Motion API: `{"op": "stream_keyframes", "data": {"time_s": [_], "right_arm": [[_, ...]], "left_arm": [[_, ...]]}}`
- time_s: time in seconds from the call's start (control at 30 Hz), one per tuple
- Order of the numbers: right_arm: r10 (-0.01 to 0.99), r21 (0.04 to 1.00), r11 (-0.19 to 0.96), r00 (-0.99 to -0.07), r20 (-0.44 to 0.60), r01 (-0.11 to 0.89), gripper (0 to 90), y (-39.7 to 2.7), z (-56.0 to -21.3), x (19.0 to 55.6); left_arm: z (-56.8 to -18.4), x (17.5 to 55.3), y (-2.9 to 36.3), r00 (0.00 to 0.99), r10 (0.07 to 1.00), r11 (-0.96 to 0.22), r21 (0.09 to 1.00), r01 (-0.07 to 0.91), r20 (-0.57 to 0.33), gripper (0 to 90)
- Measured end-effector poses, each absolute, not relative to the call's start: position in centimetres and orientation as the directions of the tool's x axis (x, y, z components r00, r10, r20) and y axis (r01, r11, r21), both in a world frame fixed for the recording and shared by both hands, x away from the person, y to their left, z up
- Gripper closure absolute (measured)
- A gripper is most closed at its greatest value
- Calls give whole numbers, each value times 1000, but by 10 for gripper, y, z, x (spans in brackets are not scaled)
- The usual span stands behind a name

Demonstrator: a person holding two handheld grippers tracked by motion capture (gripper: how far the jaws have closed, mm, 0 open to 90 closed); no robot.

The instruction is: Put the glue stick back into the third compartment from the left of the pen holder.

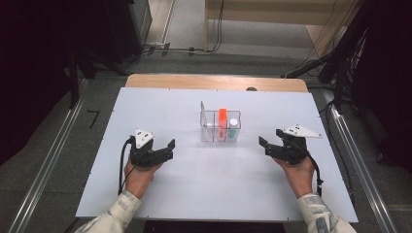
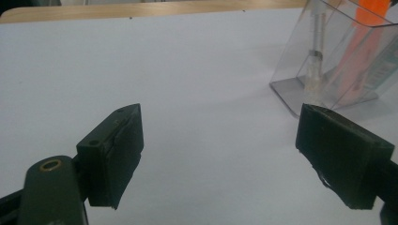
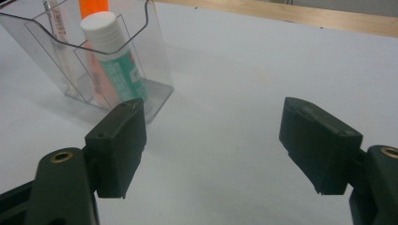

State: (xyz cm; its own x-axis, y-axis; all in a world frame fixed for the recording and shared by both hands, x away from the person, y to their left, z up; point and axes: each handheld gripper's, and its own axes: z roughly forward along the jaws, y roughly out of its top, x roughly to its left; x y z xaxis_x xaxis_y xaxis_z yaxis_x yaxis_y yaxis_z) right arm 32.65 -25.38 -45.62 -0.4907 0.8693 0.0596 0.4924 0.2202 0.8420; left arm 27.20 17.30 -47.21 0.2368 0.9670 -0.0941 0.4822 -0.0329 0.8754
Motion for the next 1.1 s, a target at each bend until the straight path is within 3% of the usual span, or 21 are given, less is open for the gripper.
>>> {"op": "stream_keyframes", "data": {"time_s": [1.1], "right_arm": [[926, 819, 202, -378, 19, 538, 213, -318, -461, 288]], "left_arm": [[-475, 243, 189, 206, 977, -51, 875, 482, -56, 155]]}}
